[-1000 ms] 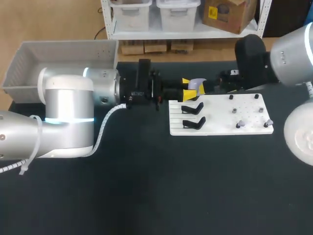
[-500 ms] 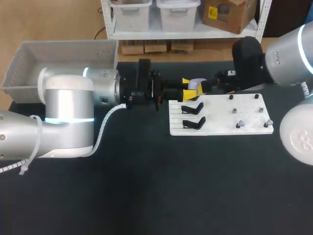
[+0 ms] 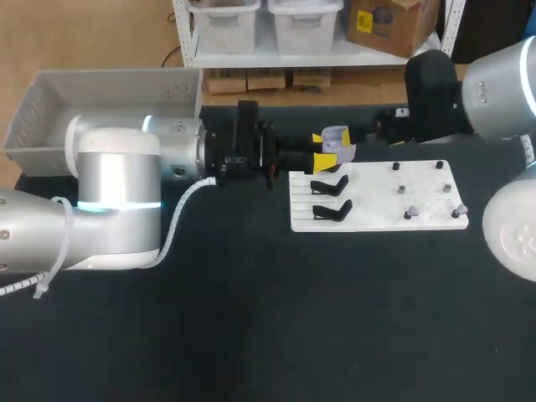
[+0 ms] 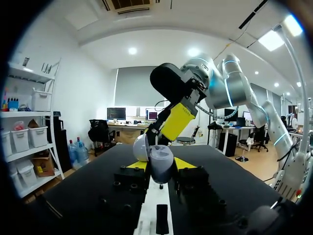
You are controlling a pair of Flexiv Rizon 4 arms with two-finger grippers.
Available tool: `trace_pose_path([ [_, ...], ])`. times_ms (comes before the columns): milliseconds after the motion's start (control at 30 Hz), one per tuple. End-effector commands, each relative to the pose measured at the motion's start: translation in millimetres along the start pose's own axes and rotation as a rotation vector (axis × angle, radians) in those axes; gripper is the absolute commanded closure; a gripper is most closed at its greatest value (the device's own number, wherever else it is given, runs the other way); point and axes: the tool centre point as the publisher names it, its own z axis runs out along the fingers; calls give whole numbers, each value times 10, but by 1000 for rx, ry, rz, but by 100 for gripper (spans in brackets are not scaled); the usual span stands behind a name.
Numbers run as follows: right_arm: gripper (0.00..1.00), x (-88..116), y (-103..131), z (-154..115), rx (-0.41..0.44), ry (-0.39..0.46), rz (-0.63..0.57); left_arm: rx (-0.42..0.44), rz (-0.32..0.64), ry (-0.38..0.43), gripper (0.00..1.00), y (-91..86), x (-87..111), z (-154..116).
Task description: Pick up each earbud case from the left stands, insert the matching earbuds, close the lid, and place the case in the box.
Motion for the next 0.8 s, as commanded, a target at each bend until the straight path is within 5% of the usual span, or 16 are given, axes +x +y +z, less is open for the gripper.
trace_pose_path([
  [33,0,85,58,-194,131,-26,-65,0,0,2,100,3,-1,2],
  [500,0,647,-263,-757,340,83,-127,0,0,2,100,3,-1,2],
  [800,0,967,-646,-783,484,226,-232,0,0,2,100,3,-1,2],
])
